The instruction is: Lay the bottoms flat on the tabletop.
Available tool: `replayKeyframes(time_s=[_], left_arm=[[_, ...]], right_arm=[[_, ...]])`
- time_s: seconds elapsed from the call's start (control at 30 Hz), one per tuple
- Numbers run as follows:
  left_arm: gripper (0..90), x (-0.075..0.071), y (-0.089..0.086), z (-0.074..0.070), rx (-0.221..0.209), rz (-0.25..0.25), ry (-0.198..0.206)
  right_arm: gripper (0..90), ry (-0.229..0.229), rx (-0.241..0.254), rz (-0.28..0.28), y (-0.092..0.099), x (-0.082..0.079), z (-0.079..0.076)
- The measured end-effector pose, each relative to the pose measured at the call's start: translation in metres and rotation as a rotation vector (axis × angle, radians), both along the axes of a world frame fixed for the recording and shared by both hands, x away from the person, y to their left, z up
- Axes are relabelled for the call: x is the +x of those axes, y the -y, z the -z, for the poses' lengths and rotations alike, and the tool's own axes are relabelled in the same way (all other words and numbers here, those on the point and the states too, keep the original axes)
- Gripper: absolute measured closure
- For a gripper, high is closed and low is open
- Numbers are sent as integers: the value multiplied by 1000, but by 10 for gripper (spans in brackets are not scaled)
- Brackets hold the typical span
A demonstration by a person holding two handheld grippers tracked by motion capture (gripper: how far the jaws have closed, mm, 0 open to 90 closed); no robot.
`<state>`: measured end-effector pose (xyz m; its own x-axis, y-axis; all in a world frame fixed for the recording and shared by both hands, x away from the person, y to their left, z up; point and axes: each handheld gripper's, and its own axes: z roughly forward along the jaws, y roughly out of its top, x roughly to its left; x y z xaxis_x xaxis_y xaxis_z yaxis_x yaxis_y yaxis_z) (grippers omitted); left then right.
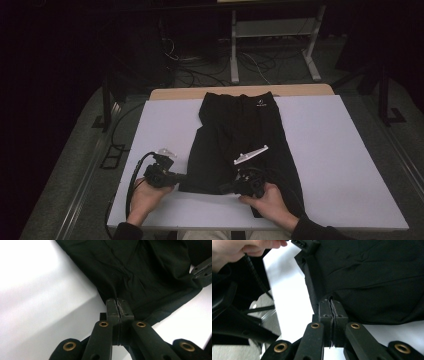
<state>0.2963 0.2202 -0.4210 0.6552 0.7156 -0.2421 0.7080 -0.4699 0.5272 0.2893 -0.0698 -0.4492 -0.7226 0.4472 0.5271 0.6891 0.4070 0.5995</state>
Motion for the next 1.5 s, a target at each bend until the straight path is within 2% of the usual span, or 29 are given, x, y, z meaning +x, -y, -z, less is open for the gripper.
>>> replayKeyframes(time_s=[0.23,0.43,0.83,1.5], left_arm=[[887,-24,-13,3,23,30,-15],[887,-39,-20,2,42,47,-7],[888,-49,-35,1,34,34,-13],[885,-67,-34,6,54,76,-32]], right_arm=[[876,-32,-13,-83,-17,-16,6],[875,-41,-13,-135,-24,-24,6],[876,-48,-14,-173,-30,-30,10],[875,-68,-38,-262,-37,-43,11]])
